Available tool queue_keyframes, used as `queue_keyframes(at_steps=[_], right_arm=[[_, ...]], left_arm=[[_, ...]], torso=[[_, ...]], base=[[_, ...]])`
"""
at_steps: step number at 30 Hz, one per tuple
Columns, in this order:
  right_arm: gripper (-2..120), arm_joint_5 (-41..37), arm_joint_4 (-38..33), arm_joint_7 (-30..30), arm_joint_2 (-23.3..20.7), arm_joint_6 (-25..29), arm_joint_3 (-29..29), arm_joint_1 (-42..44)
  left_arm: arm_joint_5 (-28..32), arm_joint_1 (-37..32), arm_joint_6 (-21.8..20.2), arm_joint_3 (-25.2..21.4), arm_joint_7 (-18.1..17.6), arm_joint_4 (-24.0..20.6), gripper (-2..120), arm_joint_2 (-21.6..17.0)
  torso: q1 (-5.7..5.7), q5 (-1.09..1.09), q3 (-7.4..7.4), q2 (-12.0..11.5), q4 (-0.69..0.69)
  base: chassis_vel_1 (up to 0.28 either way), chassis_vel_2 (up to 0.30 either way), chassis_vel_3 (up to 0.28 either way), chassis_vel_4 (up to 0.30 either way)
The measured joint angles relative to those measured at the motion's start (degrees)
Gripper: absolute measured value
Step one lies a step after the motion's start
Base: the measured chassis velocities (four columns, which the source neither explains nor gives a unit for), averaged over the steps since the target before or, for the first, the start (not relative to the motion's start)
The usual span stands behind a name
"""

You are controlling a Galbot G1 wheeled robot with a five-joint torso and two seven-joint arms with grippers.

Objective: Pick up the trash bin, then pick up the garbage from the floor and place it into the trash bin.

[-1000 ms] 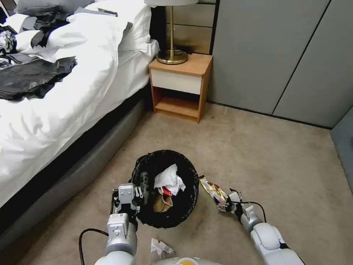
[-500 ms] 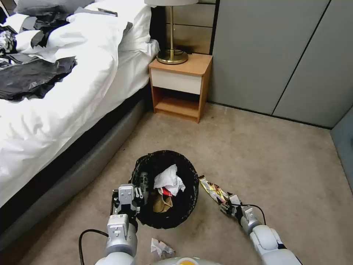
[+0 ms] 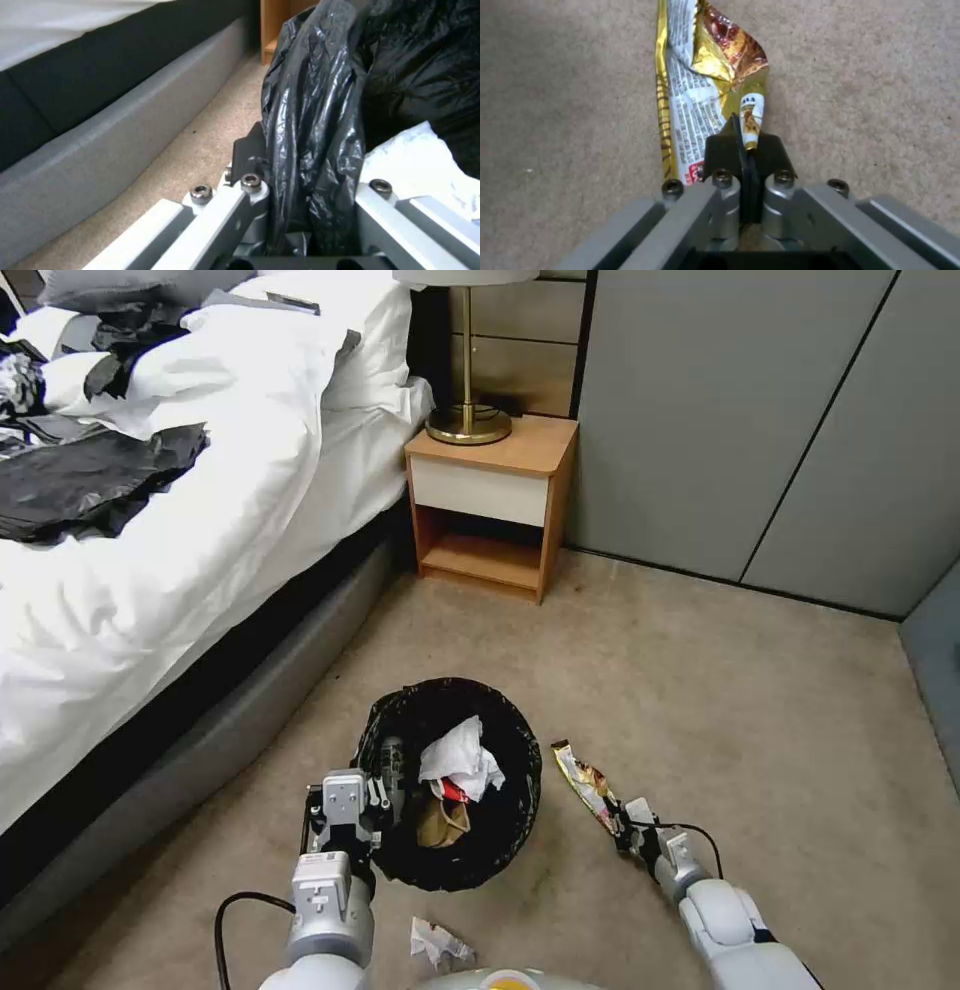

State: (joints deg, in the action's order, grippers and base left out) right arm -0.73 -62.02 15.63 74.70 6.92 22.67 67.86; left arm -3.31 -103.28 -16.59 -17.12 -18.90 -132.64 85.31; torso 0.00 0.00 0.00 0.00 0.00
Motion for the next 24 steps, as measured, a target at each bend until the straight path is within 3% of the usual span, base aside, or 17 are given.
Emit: queue_keyframes(at_steps=[3,11,14,16,18,19,21,22,24], right_arm=[[0,-0.19,-1.26,-0.39,-0.1,0.46,0.01,0.5],[0,-1.11,-14.77,-2.57,-0.82,4.46,0.48,4.78],[0,-2.28,-25.86,-1.87,-1.09,8.2,0.76,7.85],[0,-2.85,-29.4,-1.4,-1.23,8.81,0.79,8.58],[0,-5.1,-41.3,0.59,-1.61,10.26,0.17,10.79],[0,-5.1,-41.3,0.59,-1.61,10.26,0.17,10.79],[0,-5.96,-50.29,2.15,-1.77,11.32,-0.91,11.81],[0,-5.96,-50.29,2.15,-1.77,11.32,-0.91,11.81],[0,-6.03,-57.73,3.46,-1.94,11.56,-2.13,12.78]], left_arm=[[0.0,0.01,-0.03,0.01,0.0,0.0,1,-0.05],[0.06,0.36,-0.18,0.06,0.0,0.0,1,-0.13],[0.07,0.42,-0.19,0.12,0.01,0.29,1,-0.27],[0.07,0.4,-0.19,0.17,0.02,0.38,1,-0.29],[0.0,0.37,-0.19,0.42,0.04,0.59,1,-0.29],[0.0,0.37,-0.19,0.42,0.04,0.59,1,-0.29],[-0.05,0.54,-0.18,0.58,0.05,0.78,1,-0.19],[-0.05,0.54,-0.18,0.58,0.05,0.78,1,-0.19],[-0.08,0.6,-0.16,0.66,0.05,0.89,1,-0.12]], torso=[[0.0,0.0,0.0,0.0,0.0],[0.0,-0.01,0.0,0.0,0.01],[0.0,0.01,0.0,0.0,-0.01],[-0.01,0.0,0.0,0.0,0.0],[-0.01,-0.01,0.0,0.0,0.01],[-0.01,-0.01,0.0,0.0,0.01],[-0.01,-0.01,-0.01,0.0,0.0],[-0.01,-0.01,-0.01,0.0,0.0],[-0.01,-0.02,-0.01,0.0,0.01]], base=[[0.0,0.0,0.0,0.0],[0.0,0.0,0.0,0.0],[0.0,0.0,0.0,0.0],[0.0,0.0,0.0,0.0],[0.0,0.0,0.0,0.0],[0.0,0.0,0.0,0.0],[0.0,0.0,0.0,0.0],[0.0,0.0,0.0,0.0],[0.0,0.0,0.0,0.0]])
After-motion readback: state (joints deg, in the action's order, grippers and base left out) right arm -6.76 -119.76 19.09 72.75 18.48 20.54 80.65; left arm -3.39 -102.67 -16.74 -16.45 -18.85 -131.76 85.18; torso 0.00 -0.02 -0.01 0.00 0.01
